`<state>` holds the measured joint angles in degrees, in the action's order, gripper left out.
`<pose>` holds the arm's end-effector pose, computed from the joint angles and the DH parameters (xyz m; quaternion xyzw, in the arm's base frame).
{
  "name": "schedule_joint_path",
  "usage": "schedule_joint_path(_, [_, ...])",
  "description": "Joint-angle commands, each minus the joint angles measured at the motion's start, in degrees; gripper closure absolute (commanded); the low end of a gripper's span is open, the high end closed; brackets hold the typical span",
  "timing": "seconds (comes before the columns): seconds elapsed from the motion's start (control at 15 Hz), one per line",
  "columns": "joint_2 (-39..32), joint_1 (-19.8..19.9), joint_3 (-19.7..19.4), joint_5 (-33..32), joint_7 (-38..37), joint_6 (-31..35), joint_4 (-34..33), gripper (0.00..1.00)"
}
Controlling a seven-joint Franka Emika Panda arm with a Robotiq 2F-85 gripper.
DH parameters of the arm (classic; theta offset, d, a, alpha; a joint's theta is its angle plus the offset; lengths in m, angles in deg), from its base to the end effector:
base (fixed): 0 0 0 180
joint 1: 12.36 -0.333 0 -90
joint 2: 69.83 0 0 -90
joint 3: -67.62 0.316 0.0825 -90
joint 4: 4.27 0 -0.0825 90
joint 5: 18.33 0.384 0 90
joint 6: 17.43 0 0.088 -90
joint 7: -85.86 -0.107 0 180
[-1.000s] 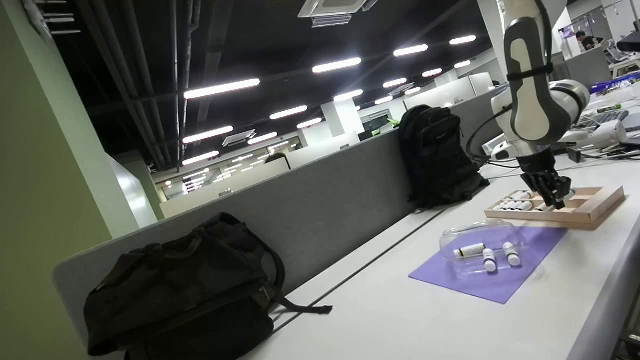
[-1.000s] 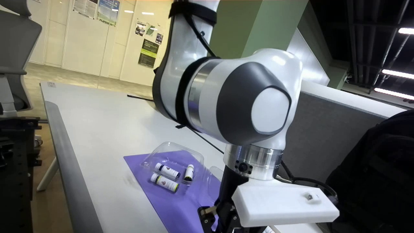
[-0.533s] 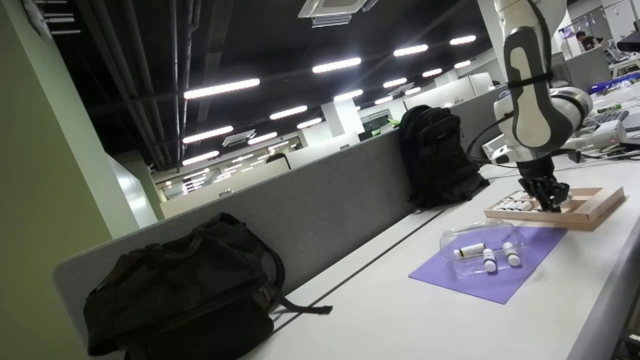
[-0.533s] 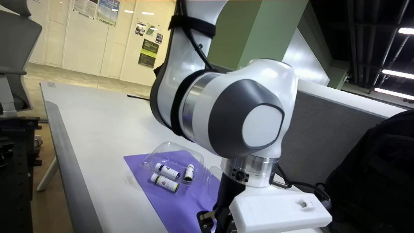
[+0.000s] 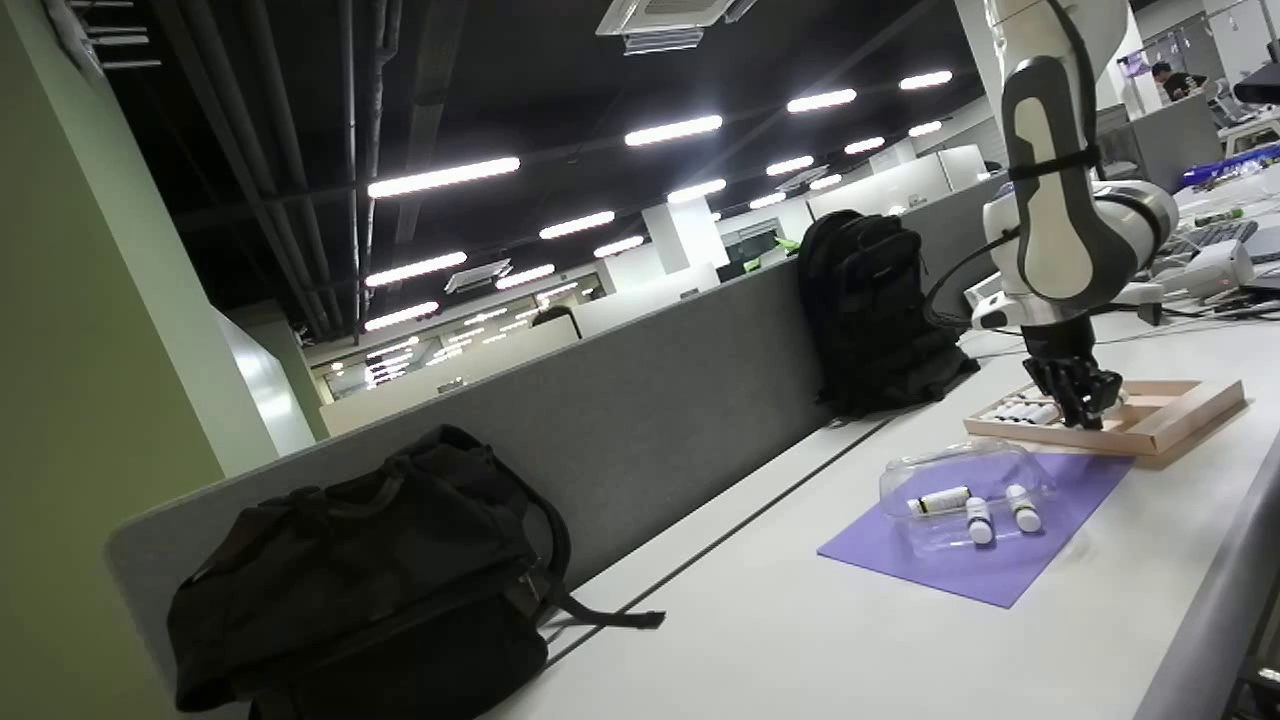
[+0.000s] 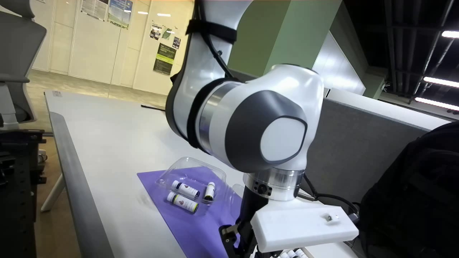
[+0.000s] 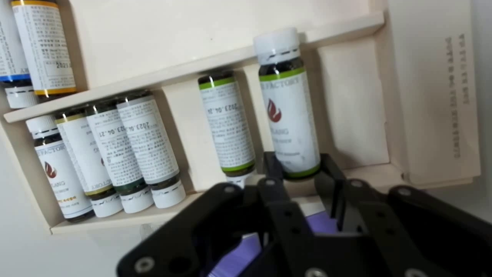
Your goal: Put one bottle from the storage box on the tray
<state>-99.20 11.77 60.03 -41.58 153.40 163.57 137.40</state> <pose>0.4121 -0.2207 0.1101 0.8606 0.5008 0.0178 0.0908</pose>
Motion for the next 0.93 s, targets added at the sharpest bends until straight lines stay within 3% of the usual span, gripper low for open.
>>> schedule_joint_path(0.0, [1.9, 2.2, 2.1, 1.2, -0.5, 0.8, 1.0, 0.93])
schedule_joint_path(0.87, [3.4, 17.1, 17.3, 5.7, -0.2, 1.9, 3.0, 0.93])
